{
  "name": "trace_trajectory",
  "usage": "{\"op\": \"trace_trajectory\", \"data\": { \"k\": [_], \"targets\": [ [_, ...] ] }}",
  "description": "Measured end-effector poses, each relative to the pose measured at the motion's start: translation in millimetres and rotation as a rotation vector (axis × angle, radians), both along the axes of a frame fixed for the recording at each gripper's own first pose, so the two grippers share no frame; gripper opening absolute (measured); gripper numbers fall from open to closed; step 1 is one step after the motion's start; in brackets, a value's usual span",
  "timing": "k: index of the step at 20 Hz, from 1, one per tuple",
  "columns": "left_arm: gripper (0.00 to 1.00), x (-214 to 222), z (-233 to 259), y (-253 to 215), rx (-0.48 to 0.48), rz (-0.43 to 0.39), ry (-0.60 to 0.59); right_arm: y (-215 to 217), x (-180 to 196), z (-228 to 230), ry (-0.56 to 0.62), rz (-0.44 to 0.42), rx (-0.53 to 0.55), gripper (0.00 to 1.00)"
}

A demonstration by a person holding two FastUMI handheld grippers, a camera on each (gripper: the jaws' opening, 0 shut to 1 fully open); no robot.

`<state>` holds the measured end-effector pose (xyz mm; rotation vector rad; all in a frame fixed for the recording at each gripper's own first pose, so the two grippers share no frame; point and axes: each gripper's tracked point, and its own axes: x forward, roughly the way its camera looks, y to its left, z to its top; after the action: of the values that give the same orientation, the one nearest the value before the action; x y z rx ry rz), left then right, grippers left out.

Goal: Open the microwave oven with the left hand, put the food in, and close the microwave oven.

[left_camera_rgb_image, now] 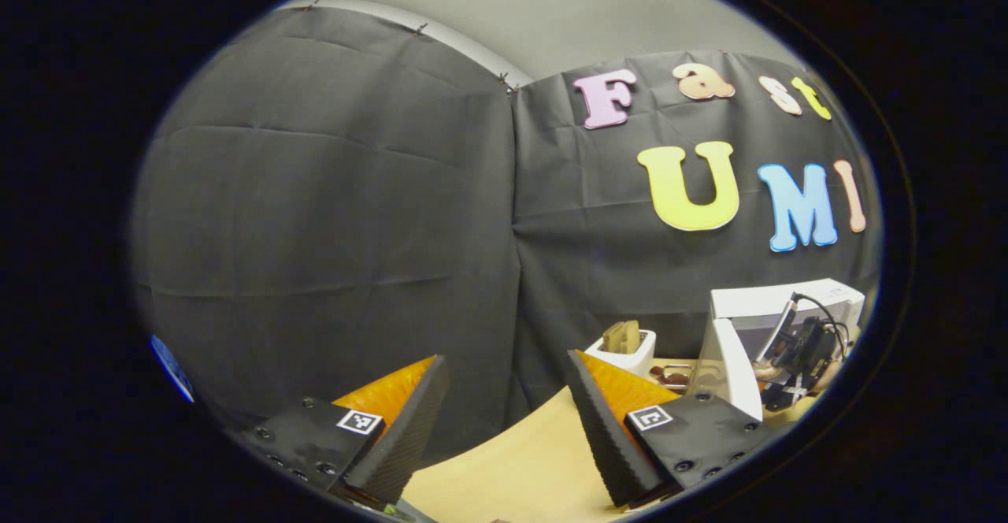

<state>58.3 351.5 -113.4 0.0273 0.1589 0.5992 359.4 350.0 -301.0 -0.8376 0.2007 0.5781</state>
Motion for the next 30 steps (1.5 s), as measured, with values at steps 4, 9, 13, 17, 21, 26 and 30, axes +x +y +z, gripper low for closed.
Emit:
{"op": "trace_trajectory", "data": {
  "k": [4,9,13,17,21,26,30],
  "targets": [
    [0.98,2.9,-9.1,-0.3,-0.010,-0.014,-0.004,-2.9,-8.7,20.6,-0.042,0.013,0.008,0.96],
    [0.98,3.8,-38.4,-3.3,-0.027,-0.049,0.027,-4.2,-40.3,59.3,-0.016,0.015,0.146,0.96],
    [0.98,4.7,-68.3,-12.0,-0.052,-0.091,0.070,-17.2,-78.7,101.2,0.010,-0.004,0.303,0.96],
    [0.98,3.5,-108.4,-27.2,-0.089,-0.138,0.131,-38.3,-103.9,151.5,0.024,-0.042,0.482,0.96],
    [0.75,7.1,-146.3,-55.5,-0.182,-0.205,0.189,-69.2,-124.9,193.4,0.019,-0.088,0.616,0.97],
    [0.10,9.9,-164.0,-76.4,-0.261,-0.217,0.214,-107.9,-144.8,203.5,0.041,-0.155,0.677,0.97],
    [0.04,19.5,-164.7,-107.8,-0.285,-0.293,0.213,-126.3,-159.7,205.5,0.060,-0.180,0.701,0.97]
  ]
}}
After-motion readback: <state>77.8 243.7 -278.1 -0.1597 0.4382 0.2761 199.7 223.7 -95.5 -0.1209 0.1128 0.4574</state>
